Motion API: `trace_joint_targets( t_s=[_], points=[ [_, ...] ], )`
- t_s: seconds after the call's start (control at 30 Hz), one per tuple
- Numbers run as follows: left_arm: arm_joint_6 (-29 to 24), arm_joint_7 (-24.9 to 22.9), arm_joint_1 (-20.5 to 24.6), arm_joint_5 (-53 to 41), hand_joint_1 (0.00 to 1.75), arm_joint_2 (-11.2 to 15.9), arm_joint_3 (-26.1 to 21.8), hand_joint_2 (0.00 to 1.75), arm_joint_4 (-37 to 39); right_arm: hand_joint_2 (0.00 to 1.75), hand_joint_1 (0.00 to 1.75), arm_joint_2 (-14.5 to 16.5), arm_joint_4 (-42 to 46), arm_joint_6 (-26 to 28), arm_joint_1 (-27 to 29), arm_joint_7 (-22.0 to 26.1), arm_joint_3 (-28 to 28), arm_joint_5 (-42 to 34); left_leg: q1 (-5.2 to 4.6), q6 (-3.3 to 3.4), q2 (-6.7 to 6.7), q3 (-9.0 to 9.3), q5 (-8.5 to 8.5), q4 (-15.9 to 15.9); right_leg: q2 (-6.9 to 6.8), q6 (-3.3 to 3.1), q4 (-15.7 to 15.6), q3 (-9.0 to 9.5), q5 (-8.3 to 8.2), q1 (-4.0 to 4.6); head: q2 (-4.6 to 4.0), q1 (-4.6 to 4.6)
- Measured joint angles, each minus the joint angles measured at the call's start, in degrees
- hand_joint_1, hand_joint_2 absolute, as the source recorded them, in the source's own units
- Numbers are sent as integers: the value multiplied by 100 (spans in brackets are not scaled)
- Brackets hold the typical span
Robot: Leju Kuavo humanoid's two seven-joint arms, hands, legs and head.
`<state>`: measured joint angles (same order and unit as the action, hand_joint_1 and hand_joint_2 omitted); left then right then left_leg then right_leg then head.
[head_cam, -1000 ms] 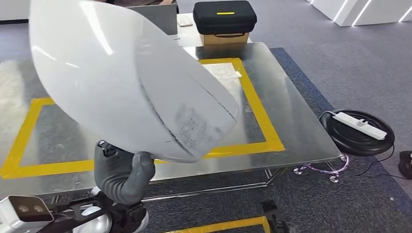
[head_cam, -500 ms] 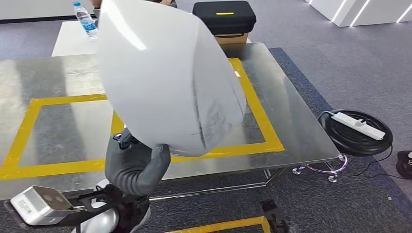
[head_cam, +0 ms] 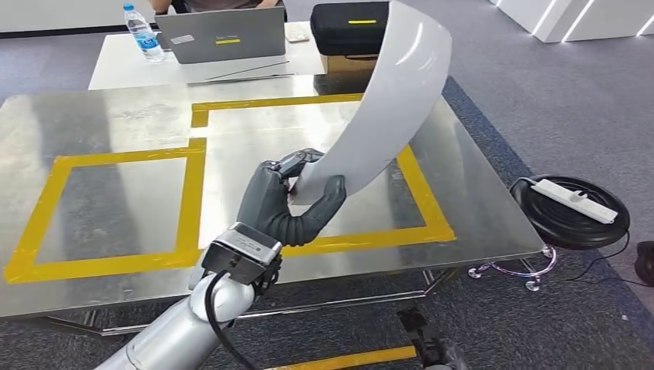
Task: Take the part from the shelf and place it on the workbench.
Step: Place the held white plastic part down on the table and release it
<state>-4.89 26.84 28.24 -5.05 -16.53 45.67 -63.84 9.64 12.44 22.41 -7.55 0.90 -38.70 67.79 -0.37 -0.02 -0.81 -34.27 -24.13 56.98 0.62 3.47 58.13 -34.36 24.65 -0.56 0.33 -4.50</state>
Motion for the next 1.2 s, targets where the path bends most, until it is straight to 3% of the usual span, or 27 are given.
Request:
trace_joint_targets(
  t_s=[0.1, 0.17, 0.23, 0.27, 0.3, 0.33, 0.4, 0.43, 0.5, 0.6, 0.67, 0.73, 0.77, 0.8, 0.83, 0.9, 0.97, 1.1, 1.13, 1.2],
  points=[
    [-5, 2, 34, -17, 175, -26, 10, 175, 133, 0, 0, 4, 0, 3, -3, 3, 17, -2, 14, -87, 3, -41, -67, 66, 6, -111, -19, -19, -34, -11, 0, 10],
    [-32, -14, 68, -69, 175, -33, 21, 175, 184, 0, 0, 4, 0, 4, -5, 7, 33, -3, 21, -143, 9, -270, -362, 555, -2, -163, -36, -16, -45, -26, 0, 31],
    [-164, -184, 129, -303, 175, -31, 47, 175, 307, 0, 0, 4, 0, -1, -4, -2, 39, 4, 26, -168, 12, -656, -702, 1336, -11, -181, -34, -20, -42, -23, 0, 41],
    [-262, -342, 186, -495, 175, -30, 70, 175, 423, 0, 0, 4, 0, -10, -4, -16, 42, 13, 26, -167, 12, -786, -755, 1581, -13, -184, -34, -21, -41, -21, 0, 41],
    [-366, -514, 269, -717, 175, -32, 103, 175, 580, 0, 0, 4, 0, -22, -6, -35, 47, 26, 26, -159, 13, -826, -702, 1638, -13, -184, -32, -21, -40, -18, 0, 42],
    [-456, -658, 377, -930, 175, -45, 140, 175, 756, 0, 0, 4, 0, -37, -9, -55, 57, 40, 25, -142, 13, -745, -543, 1452, -11, -182, -32, -19, -40, -16, 0, 43],
    [-563, -872, 646, -1334, 175, -115, 236, 175, 1166, 0, 0, 4, 0, -75, -18, -95, 86, 80, 22, -98, 15, -365, -145, 681, -7, -164, -26, -15, -39, -5, 0, 43],
    [-573, -967, 788, -1506, 175, -162, 296, 175, 1369, 0, 0, 4, 1, -96, -26, -109, 102, 97, 22, -79, 16, -193, -28, 332, -5, -145, -16, -23, -36, 6, 0, 40],
    [-494, -1252, 1028, -1803, 175, -234, 456, 175, 1756, 0, 0, 4, 2, -137, -41, -125, 136, 122, 9, -45, 15, -47, 18, 18, -4, -88, -16, -39, -40, 19, 0, 28],
    [-232, -1808, 1266, -2096, 175, -289, 783, 175, 2212, 0, 0, 4, 2, -187, -55, -142, 191, 140, 15, 46, 11, -40, 33, -25, -10, 9, 12, -70, -1, -6, 0, 14],
    [-16, -2111, 1392, -2186, 175, -323, 1023, 175, 2451, 0, 0, 4, 2, -215, -72, -157, 220, 148, 37, 98, 13, -32, 46, -39, -16, 65, 449, -282, 245, -14, 0, -16],
    [242, -2378, 1480, -2246, 175, -338, 1291, 175, 2698, 0, 0, 4, 2, -237, -84, -182, 236, 149, 37, 123, 13, -30, 41, -38, -19, 105, 1245, -662, 585, -18, 0, -43],
    [359, -2504, 1500, -2277, 175, -340, 1430, 175, 2824, 0, 0, 4, 2, -244, -84, -196, 239, 149, 36, 125, 13, -28, 38, -37, -19, 117, 1541, -815, 667, -20, 0, -46],
    [455, -2622, 1510, -2320, 175, -340, 1566, 175, 2949, 0, 0, 4, 3, -252, -84, -207, 241, 148, 37, 125, 12, -24, 34, -36, -20, 125, 1635, -876, 643, -23, 0, -50],
    [531, -2728, 1521, -2377, 175, -340, 1691, 175, 3065, 0, 0, 4, 3, -258, -84, -214, 245, 148, 39, 119, 9, -17, 28, -33, -21, 128, 1499, -826, 516, -29, 0, -50],
    [711, -2921, 1573, -2526, 175, -340, 1918, 175, 3284, 0, 0, 7, 7, -272, -92, -221, 263, 154, 44, 85, 0, 4, 3, -21, -25, 142, 736, -462, 135, -52, 0, -54],
    [938, -3095, 1643, -2638, 175, -339, 2120, 175, 3508, 0, 0, 17, 9, -294, -110, -227, 290, 163, 17, 26, -11, 3, -21, 8, -7, 107, 138, -157, -56, -65, 0, -55],
    [1363, -3397, 1683, -2672, 175, -328, 2369, 175, 3968, 0, 0, 24, 11, -323, -125, -241, 317, 154, 4, -72, -9, -24, -56, 37, 19, -51, 48, -114, -58, -55, 0, -44],
    [1470, -3474, 1699, -2669, 175, -328, 2399, 175, 4066, 0, 0, 24, 12, -324, -129, -247, 320, 148, 9, -101, -4, -80, -145, 159, 15, -90, 44, -110, -60, -60, 0, -34],
    [1653, -3641, 1731, -2648, 175, -328, 2431, 175, 4242, 0, 0, 24, 13, -324, -138, -265, 322, 134, 15, -150, 4, -359, -470, 750, -2, -145, 38, -102, -58, -65, 0, -13]
  ],
)
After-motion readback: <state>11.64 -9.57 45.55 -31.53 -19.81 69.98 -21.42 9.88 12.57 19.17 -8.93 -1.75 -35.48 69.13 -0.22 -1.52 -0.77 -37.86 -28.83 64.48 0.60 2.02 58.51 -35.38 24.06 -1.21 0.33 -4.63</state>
